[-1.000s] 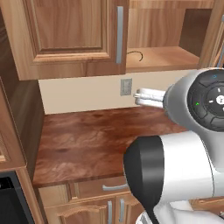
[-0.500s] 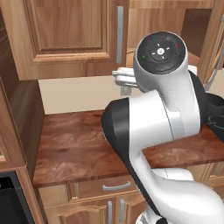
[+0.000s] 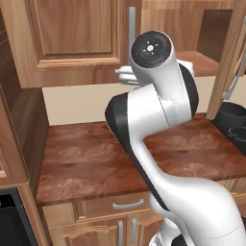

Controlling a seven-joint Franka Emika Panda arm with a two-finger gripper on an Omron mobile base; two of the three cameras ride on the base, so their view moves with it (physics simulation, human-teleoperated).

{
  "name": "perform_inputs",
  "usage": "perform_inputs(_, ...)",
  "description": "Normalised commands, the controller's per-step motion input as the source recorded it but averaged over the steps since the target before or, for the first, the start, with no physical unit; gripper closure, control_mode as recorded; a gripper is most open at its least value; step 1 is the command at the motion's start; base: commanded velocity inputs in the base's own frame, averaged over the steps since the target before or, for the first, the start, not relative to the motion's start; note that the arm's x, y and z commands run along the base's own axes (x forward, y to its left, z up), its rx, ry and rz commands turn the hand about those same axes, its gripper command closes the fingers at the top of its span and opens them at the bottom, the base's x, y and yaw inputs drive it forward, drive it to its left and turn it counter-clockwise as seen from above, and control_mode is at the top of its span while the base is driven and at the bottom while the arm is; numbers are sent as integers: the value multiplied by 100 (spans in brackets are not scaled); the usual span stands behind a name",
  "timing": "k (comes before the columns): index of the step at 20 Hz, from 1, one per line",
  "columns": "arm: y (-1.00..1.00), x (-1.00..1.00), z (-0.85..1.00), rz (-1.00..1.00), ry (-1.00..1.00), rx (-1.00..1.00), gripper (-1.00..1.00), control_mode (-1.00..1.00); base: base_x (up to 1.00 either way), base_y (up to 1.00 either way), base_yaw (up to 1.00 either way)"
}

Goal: Open the cabinet and move the ladle to the pot. Then close the cabinet.

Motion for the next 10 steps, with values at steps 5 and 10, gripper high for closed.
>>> perform_inputs(5,-9,37,0,0,0,-6,-100,-100,0,0,0)
perform_inputs(10,-22,16,0,0,-1,-7,-100,-100,0,0,0)
